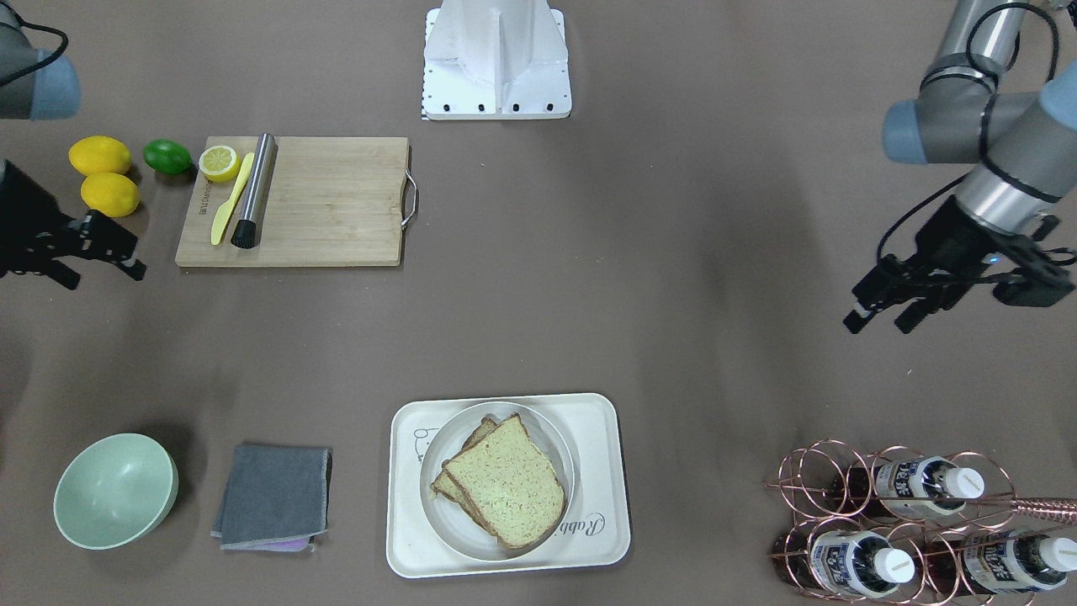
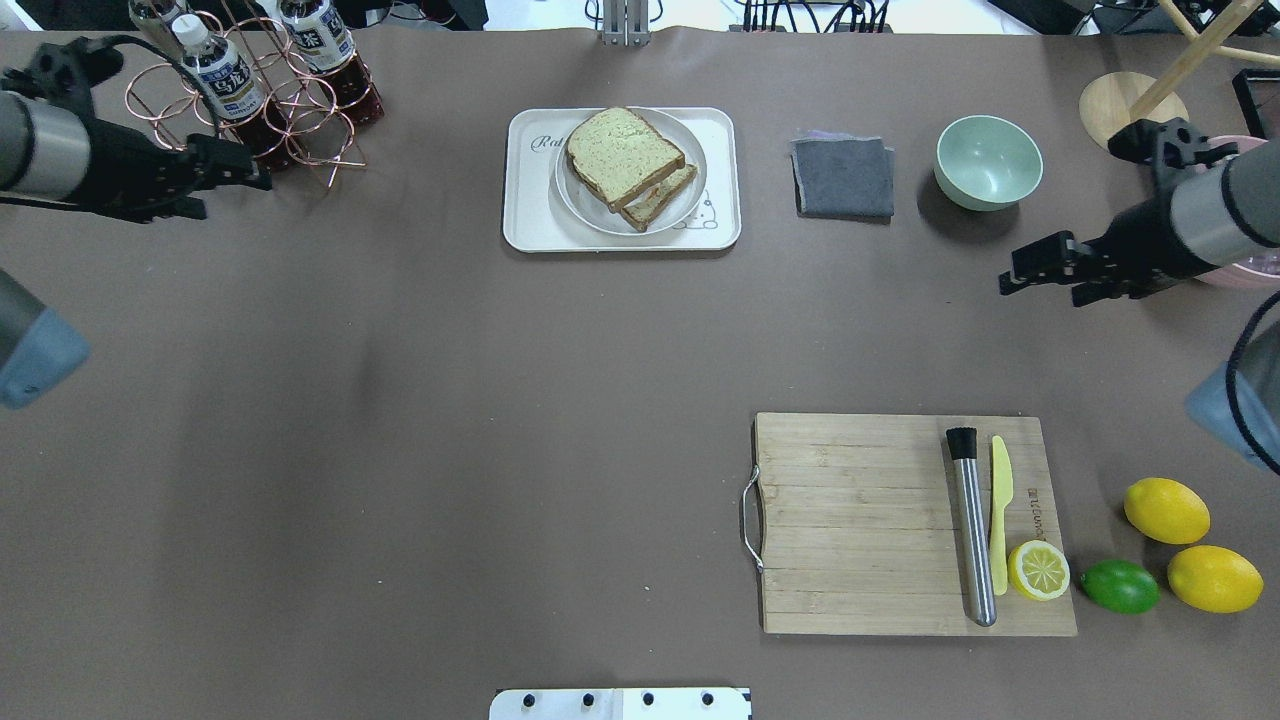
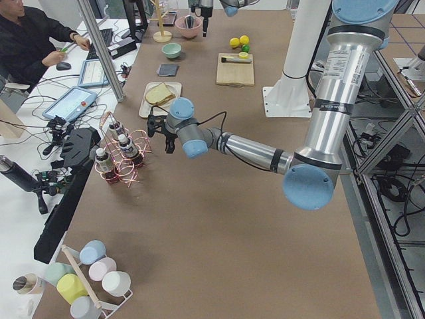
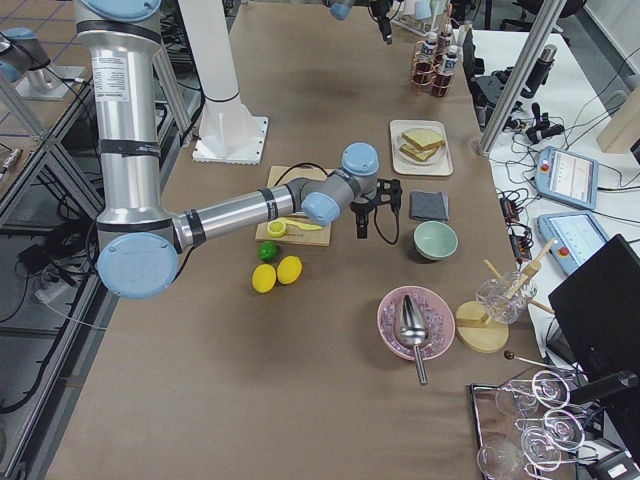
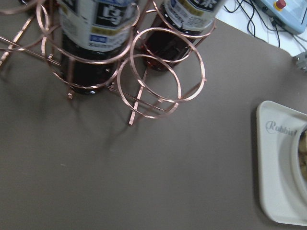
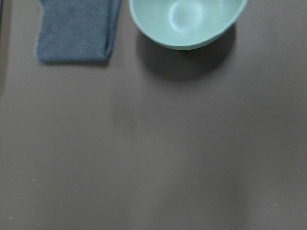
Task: Make sandwich and place on tray
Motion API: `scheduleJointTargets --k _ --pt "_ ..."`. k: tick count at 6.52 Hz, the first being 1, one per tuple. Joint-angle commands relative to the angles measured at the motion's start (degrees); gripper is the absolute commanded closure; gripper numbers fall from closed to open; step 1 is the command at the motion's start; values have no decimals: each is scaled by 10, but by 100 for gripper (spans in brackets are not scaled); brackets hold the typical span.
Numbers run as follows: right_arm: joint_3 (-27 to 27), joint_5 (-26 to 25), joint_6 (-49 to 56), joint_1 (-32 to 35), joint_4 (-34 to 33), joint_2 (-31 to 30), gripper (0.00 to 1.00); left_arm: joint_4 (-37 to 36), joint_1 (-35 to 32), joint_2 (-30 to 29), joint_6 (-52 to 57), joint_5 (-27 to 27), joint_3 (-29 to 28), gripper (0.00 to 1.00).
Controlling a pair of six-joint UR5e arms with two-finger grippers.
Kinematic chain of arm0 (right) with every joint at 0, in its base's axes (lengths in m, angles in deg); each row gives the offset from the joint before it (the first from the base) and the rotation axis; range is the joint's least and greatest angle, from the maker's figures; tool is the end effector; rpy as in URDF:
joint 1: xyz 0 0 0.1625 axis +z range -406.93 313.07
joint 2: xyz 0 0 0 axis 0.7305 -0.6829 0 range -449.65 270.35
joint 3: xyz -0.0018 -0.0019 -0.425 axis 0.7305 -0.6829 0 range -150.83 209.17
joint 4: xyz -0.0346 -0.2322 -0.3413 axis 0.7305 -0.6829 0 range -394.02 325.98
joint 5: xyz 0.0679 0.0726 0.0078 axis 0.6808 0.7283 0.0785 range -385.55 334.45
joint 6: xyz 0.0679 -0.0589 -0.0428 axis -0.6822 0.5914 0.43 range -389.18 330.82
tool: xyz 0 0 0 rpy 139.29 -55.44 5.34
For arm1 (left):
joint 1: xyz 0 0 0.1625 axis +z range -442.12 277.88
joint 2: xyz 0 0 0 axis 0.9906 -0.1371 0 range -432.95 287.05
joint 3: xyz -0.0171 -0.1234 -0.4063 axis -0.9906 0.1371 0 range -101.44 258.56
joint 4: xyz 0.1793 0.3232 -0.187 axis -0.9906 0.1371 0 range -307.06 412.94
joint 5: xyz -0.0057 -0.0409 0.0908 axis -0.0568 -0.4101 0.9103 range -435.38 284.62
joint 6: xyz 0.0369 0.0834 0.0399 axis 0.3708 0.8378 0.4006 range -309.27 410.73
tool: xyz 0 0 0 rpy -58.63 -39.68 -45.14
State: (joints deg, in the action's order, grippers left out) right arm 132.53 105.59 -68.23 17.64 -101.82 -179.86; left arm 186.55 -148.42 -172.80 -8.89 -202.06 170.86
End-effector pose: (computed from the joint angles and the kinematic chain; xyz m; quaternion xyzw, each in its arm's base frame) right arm -0.1556 -0.4852 0.5018 0.0619 -0.4348 -0.0002 0.8984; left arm 0.1649 -0.5591 0.4612 0.1467 0.5028 -0.1187 0.8435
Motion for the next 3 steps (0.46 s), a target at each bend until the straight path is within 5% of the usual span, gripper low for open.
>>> scheduleJointTargets --k 1,3 --pt "-24 -14 368 147 -197 -25 0 -114 -94 30 222 -38 2 2" --pt "-113 -16 485 246 -214 -16 0 -265 -159 35 426 -37 -1 2"
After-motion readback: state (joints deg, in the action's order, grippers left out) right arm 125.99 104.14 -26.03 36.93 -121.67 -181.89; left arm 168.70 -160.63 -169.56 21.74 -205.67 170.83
